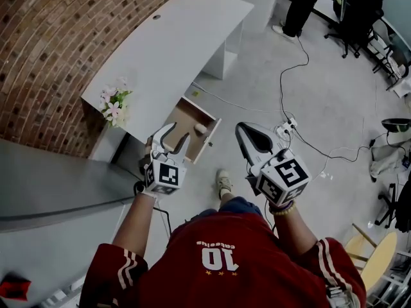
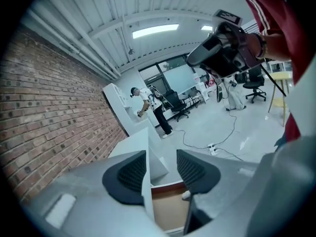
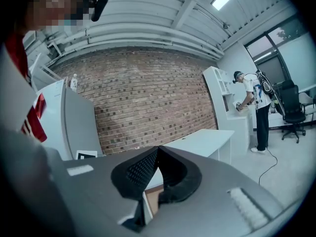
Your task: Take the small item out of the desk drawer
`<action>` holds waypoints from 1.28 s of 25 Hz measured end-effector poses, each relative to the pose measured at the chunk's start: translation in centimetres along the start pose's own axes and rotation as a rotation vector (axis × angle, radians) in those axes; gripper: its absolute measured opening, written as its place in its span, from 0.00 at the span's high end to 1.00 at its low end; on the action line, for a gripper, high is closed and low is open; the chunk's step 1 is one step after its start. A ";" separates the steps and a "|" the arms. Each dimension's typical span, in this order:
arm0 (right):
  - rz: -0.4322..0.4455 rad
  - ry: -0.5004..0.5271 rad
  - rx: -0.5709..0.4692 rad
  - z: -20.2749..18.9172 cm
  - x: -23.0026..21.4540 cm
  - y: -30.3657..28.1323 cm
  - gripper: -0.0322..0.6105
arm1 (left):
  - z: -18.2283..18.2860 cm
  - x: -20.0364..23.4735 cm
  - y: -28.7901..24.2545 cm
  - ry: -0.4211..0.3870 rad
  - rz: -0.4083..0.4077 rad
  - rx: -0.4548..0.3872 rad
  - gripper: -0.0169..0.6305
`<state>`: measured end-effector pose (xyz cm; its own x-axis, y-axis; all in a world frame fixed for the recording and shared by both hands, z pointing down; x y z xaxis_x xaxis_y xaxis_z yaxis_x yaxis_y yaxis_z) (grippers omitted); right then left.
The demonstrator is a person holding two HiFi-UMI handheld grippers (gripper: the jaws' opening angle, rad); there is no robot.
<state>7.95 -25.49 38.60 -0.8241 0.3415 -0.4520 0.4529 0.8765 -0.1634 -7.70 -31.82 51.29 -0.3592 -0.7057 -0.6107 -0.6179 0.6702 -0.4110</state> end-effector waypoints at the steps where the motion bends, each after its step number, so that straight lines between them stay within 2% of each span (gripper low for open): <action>1: -0.002 -0.005 0.001 0.0 -0.5 -0.3 0.95 | -0.5 -0.2 -0.7 0.004 -0.013 0.007 0.67; 10: -0.041 -0.029 0.021 -1.2 -4.9 -3.2 0.95 | -4.7 -2.8 -6.9 0.036 -0.111 0.050 0.66; 14: -0.050 -0.048 0.034 -2.6 -6.4 -4.1 0.95 | -7.6 -4.6 -9.7 -0.018 -0.149 0.073 0.66; 19: -0.052 -0.058 0.035 -4.4 -8.4 -4.9 0.95 | -11.2 -7.3 -12.5 -0.019 -0.206 0.098 0.66; 23: -0.050 -0.057 0.031 -6.0 -10.1 -5.9 0.95 | -14.1 -9.6 -15.1 -0.065 -0.248 0.109 0.66; 28: -0.060 -0.062 0.026 -9.0 -11.9 -6.8 0.95 | -17.9 -12.8 -18.6 -0.126 -0.337 0.096 0.66; 32: -0.068 -0.061 0.031 -11.3 -12.9 -7.3 0.95 | -21.8 -15.3 -21.0 -0.151 -0.403 0.144 0.66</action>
<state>11.47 -32.45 55.57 -0.8313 0.2591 -0.4917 0.4074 0.8858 -0.2220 -4.50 -40.11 84.04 0.0025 -0.8824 -0.4705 -0.5803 0.3819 -0.7193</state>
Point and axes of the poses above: the fingertips, and each gripper's own axes: y backward along the fingers, x to its left, z out of its top, the point moved 2 cm from there along y, backward along the fingers, and after that the axes turned 13 degrees about -y, right-handed, at the moved point
